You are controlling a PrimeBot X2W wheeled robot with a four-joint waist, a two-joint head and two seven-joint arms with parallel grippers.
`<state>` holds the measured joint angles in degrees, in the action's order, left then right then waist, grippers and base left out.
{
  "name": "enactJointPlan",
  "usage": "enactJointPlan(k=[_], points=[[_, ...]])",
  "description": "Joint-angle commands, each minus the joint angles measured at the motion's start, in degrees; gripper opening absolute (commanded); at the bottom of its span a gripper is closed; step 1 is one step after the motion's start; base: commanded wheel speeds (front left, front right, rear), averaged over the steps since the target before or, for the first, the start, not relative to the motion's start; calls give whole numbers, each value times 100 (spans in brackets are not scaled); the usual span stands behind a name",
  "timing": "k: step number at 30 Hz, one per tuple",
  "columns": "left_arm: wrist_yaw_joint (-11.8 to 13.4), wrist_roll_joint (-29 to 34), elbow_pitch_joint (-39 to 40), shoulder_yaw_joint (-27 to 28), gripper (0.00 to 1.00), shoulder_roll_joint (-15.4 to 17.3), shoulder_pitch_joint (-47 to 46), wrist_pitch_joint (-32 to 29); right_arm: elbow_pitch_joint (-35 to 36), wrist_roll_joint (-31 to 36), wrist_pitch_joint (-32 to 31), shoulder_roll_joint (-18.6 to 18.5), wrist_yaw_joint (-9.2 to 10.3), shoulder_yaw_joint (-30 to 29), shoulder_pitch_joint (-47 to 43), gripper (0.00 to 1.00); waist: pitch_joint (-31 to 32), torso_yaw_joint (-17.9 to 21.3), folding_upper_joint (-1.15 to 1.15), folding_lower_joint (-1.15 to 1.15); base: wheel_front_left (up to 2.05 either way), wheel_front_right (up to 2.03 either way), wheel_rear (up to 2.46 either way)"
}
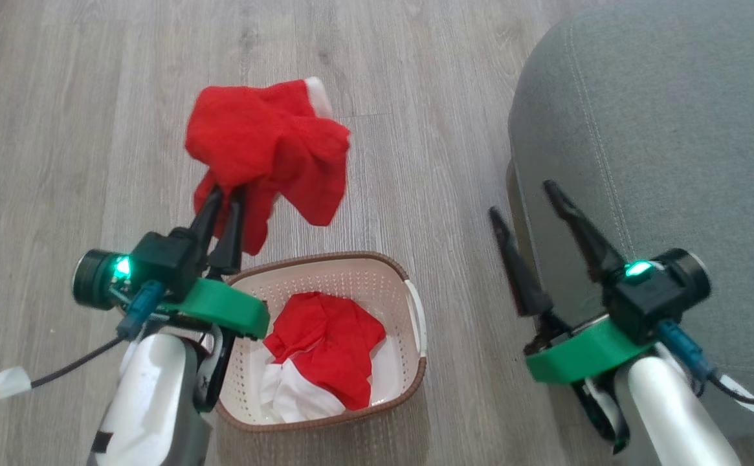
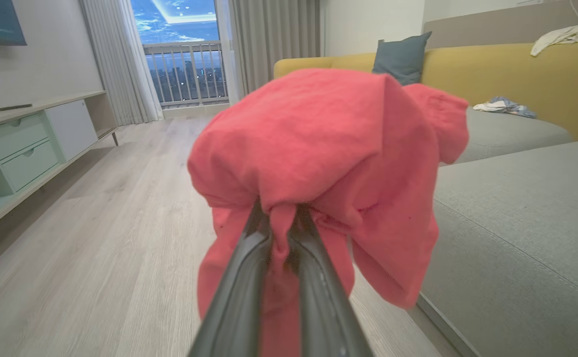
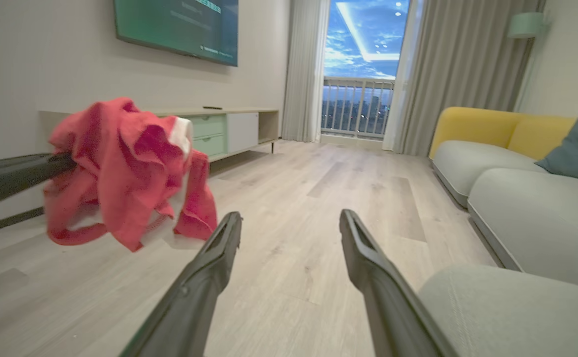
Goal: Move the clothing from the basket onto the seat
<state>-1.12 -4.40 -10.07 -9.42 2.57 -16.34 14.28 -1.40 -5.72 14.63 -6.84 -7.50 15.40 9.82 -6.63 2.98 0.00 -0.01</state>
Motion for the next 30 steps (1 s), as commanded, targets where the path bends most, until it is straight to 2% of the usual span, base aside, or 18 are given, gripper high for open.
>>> enactJointPlan(k=[1,7,13,22,30], points=[[-27,48,242,151,0,40,-213,72,231,-50,37,-59,1,166,111,100,-4,-1,0,1,0,0,0],[-299,199,362,-80,0,52,-248,72,491,-301,37,-423,1,629,228,100,2,5,0,1,0,0,0],[-520,378,486,-633,0,198,-274,72,447,-375,37,-684,1,830,377,100,5,-20,0,1,0,0,0],[-616,314,418,-1374,0,397,-284,72,-35,-359,37,-920,1,1187,584,100,68,-83,0,1,0,0,0],[-635,107,371,-2229,0,642,-447,72,-322,-186,37,-1167,1,1780,892,100,36,-144,0,1,0,0,0]])
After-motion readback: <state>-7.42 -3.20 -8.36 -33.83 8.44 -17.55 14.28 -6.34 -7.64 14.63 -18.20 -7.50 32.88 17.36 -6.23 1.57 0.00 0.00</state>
